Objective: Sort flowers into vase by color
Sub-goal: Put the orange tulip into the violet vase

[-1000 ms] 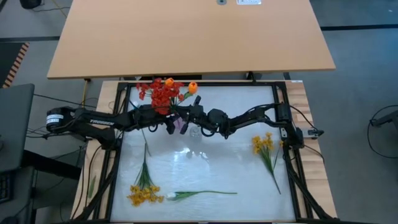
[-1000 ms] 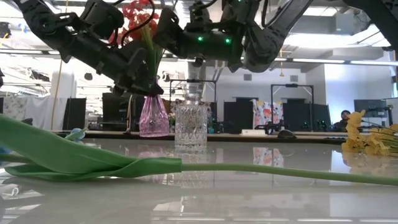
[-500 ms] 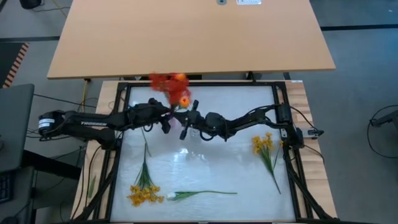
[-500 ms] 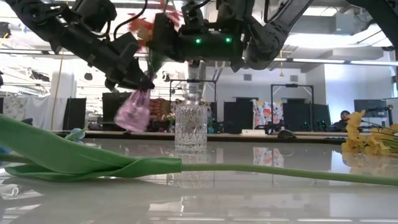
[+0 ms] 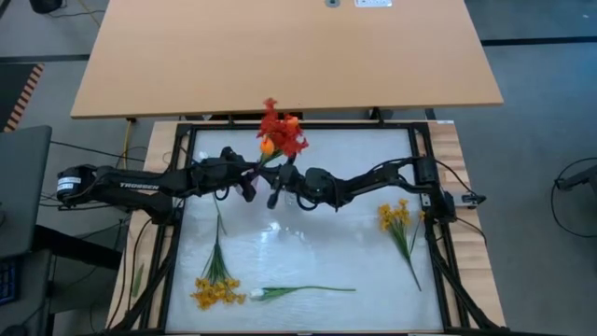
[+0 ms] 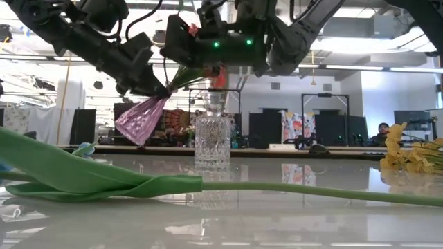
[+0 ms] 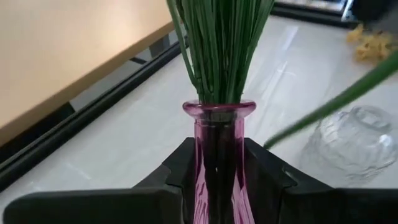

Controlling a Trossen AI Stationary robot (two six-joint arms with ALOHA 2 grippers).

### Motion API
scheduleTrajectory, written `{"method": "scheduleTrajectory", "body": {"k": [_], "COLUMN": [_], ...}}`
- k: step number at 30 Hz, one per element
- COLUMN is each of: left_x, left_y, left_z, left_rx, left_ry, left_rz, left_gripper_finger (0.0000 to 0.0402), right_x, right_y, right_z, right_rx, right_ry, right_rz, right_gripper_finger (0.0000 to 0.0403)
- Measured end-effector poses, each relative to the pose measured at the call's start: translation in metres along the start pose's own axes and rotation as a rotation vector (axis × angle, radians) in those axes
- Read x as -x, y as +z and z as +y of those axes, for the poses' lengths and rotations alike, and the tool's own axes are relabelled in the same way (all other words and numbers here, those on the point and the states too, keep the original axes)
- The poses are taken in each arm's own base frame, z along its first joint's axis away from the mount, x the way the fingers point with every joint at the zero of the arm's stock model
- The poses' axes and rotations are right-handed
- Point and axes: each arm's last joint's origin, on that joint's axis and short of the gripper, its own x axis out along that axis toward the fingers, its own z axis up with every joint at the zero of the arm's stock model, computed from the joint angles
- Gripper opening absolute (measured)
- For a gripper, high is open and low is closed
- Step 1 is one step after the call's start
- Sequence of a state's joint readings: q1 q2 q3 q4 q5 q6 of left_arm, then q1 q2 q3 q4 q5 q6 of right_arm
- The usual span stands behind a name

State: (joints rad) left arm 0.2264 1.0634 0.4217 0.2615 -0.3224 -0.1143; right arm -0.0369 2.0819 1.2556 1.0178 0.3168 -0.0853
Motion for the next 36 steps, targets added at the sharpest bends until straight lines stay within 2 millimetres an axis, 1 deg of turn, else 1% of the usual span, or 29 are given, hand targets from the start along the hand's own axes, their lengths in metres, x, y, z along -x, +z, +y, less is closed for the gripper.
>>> {"method": "scheduleTrajectory", "body": {"k": [1,3,5,7,8,10,12,15,18,21,23,26,30,34,36], "left_x": [0.0,0.0,0.0,0.0,0.0,0.0,0.0,0.0,0.0,0.0,0.0,0.0,0.001,0.001,0.001], "left_y": [-0.001,-0.001,-0.002,-0.002,-0.002,-0.001,0.0,0.005,0.007,0.008,0.008,0.008,0.008,0.009,0.009], "left_z": [0.0,0.0,0.001,0.001,0.001,0.001,0.0,0.0,-0.001,-0.001,-0.001,-0.002,-0.003,-0.004,-0.003], "left_rx": [-0.007,-0.02,-0.026,-0.026,-0.022,-0.006,0.002,0.022,0.051,0.058,0.067,0.088,0.095,0.106,0.106], "left_ry": [0.003,0.012,0.03,0.033,0.034,0.034,0.027,0.017,0.014,0.007,-0.003,-0.015,-0.021,-0.022,-0.02], "left_rz": [0.005,0.01,0.013,0.013,0.013,0.011,-0.005,-0.056,-0.072,-0.083,-0.086,-0.08,-0.087,-0.093,-0.094], "left_gripper_finger": [0.0083,0.0083,0.0083,0.0083,0.0083,0.0083,0.0083,0.0083,0.0083,0.0083,0.0083,0.0083,0.0083,0.0083,0.0083], "right_x": [0.001,0.004,0.009,0.013,0.015,0.013,0.012,0.012,0.01,0.009,0.009,0.009,0.009,0.004,-0.001], "right_y": [0.007,0.028,0.049,0.06,0.062,0.063,0.064,0.06,0.046,0.041,0.041,0.039,0.044,0.035,0.033], "right_z": [0.001,-0.001,-0.006,-0.017,-0.024,-0.034,-0.038,-0.029,-0.019,-0.015,-0.015,-0.014,-0.018,-0.023,-0.023], "right_rx": [0.029,0.055,0.027,-0.037,-0.071,-0.139,-0.186,-0.173,-0.149,-0.171,-0.154,-0.123,-0.145,-0.172,-0.173], "right_ry": [0.004,0.008,0.014,0.026,0.027,0.033,0.059,0.069,0.053,0.033,-0.01,-0.02,-0.073,-0.095,-0.097], "right_rz": [0.009,0.02,0.02,-0.003,-0.005,-0.01,-0.025,-0.048,-0.039,-0.053,-0.061,-0.067,-0.104,-0.097,-0.1], "right_gripper_finger": [0.002,0.002,0.002,0.002,0.002,0.002,0.002,0.002,0.002,0.002,0.002,0.002,0.002,0.002,0.002]}}
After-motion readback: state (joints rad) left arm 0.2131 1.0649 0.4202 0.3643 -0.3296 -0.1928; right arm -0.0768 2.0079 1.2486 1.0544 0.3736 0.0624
